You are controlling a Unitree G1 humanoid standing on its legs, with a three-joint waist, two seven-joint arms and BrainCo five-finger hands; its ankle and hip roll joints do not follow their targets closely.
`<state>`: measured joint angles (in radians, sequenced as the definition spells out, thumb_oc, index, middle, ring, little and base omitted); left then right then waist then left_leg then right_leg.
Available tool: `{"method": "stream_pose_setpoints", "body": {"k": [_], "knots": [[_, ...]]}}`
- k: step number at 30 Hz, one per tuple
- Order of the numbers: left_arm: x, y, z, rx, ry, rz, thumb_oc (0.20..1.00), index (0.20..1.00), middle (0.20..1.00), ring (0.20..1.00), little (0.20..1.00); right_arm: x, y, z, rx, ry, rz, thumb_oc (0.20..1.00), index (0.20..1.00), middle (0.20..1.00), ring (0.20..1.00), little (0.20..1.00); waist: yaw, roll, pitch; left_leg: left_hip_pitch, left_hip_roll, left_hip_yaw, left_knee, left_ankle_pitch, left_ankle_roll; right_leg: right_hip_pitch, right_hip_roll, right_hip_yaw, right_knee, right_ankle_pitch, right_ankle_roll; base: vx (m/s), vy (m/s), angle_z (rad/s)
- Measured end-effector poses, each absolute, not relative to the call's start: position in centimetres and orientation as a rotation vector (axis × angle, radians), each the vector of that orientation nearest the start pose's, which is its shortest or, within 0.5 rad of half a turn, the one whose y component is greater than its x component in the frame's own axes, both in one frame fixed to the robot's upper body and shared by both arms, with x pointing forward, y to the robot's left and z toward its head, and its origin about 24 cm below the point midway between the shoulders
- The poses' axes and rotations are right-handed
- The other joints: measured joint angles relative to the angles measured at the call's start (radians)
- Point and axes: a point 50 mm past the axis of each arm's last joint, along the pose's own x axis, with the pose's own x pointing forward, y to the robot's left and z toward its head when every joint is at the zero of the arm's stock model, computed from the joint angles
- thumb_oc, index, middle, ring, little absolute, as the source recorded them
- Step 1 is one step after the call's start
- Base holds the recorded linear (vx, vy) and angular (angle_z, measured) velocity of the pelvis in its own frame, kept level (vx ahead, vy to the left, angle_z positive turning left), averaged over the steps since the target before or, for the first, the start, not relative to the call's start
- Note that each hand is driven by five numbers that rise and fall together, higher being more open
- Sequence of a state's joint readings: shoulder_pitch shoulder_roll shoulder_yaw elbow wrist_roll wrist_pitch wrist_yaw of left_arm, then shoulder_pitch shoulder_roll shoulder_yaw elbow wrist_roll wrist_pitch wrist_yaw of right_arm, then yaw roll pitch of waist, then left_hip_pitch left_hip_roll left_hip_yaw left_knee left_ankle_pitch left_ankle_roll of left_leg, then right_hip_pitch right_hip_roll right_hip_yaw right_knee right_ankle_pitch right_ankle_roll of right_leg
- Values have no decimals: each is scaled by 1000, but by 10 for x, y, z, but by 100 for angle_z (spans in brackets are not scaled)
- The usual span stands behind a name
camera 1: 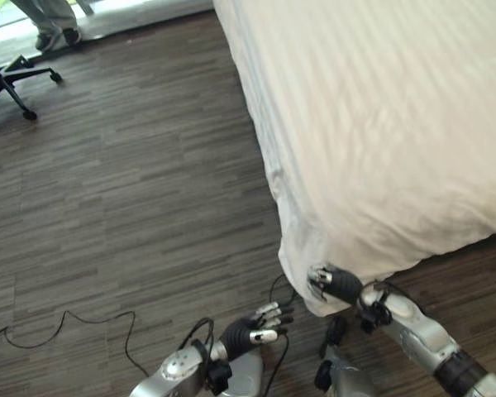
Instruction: Making the bed.
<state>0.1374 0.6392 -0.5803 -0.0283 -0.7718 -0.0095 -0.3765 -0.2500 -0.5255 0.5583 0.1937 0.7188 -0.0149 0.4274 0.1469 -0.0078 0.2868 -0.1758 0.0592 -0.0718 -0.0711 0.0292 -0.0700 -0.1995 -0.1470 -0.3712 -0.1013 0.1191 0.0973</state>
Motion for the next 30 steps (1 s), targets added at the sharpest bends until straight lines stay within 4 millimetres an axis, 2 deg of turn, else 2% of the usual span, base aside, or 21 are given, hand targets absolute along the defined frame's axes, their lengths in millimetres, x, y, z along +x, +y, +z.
{"method": "stream_pose_setpoints", "body": {"k": [4,10,12,15,16,17,18,19,21,23,24,25,27,30], "knots": [[185,134,-5,-274,389,-774,1000,1000,1000,1000,1000,283,-114,45,102,153,815,200,200,200,200,200,10,16,32,-44,3,1,6,1,-1,-42,4,0,0,15,-19,-3,1,-1],[190,136,-5,-275,369,-744,1000,1000,1000,1000,1000,297,-125,44,108,140,692,200,200,200,200,200,26,28,61,-60,2,15,3,1,-1,-61,3,4,0,14,-19,0,0,0],[196,136,-6,-269,365,-731,1000,1000,1000,1000,1000,310,-139,28,106,197,558,200,200,200,200,200,33,29,77,-83,0,16,8,1,-1,-82,2,6,0,18,-23,0,0,0],[203,129,-5,-296,342,-701,1000,1000,1000,1000,1000,309,-171,-13,74,361,364,200,200,200,200,200,60,36,100,-84,-1,19,9,1,-1,-86,1,10,0,19,-24,0,0,0],[208,124,-1,-299,322,-720,1000,1000,1000,1000,1000,293,-204,-49,-18,572,203,200,200,200,200,200,79,45,110,-90,-3,19,9,1,-1,-92,-2,9,1,19,-23,0,0,0],[209,122,1,-306,311,-721,1000,1000,1000,1000,1000,286,-220,-59,-56,644,136,200,200,200,200,200,86,50,114,-95,-5,17,9,1,0,-94,-4,8,1,19,-23,18,15,7],[211,124,3,-297,304,-720,1000,1000,1000,1000,1000,266,-244,-74,-92,759,29,200,200,200,200,200,87,53,120,-96,-7,14,9,2,0,-94,-6,6,1,20,-22,37,32,7],[212,126,3,-294,304,-715,1000,1000,1000,1000,1000,253,-259,-81,-93,814,-45,200,200,200,200,200,89,54,120,-96,-9,12,8,3,2,-93,-9,3,1,20,-22,41,34,7],[214,133,7,-278,294,-700,1000,1000,1000,1000,1000,204,-303,-95,-124,930,-202,200,200,200,200,200,75,52,121,-93,-13,11,4,3,2,-90,-13,-1,0,20,-22,47,47,6],[218,143,12,-257,273,-679,1000,1000,1000,1000,1000,165,-334,-100,-179,1033,-319,200,200,200,200,200,58,50,122,-88,-14,11,2,3,2,-85,-14,-1,1,20,-22,25,33,1],[221,148,16,-248,258,-663,1000,1000,1000,1000,1000,146,-345,-102,-232,1092,-340,200,200,200,200,200,43,48,123,-79,-13,12,2,3,2,-75,-14,-1,1,20,-22,40,65,-7],[223,149,18,-246,245,-662,1000,1000,1000,1000,1000,135,-352,-102,-249,1120,-364,200,200,200,200,200,30,40,123,-72,-11,18,2,2,2,-72,-11,1,1,20,-21,53,83,-7],[225,148,21,-242,234,-668,1000,1000,1000,1000,1000,130,-354,-102,-202,1091,-416,200,200,200,200,200,0,33,124,-65,-9,25,2,2,2,-69,-7,13,1,20,-22,54,70,-10],[223,147,19,-235,244,-676,1000,1000,1000,1000,1000,135,-361,-96,-108,998,-534,200,200,200,200,200,-40,25,121,-45,-11,55,-1,1,2,-66,-10,47,1,24,-15,45,51,-25]]}}
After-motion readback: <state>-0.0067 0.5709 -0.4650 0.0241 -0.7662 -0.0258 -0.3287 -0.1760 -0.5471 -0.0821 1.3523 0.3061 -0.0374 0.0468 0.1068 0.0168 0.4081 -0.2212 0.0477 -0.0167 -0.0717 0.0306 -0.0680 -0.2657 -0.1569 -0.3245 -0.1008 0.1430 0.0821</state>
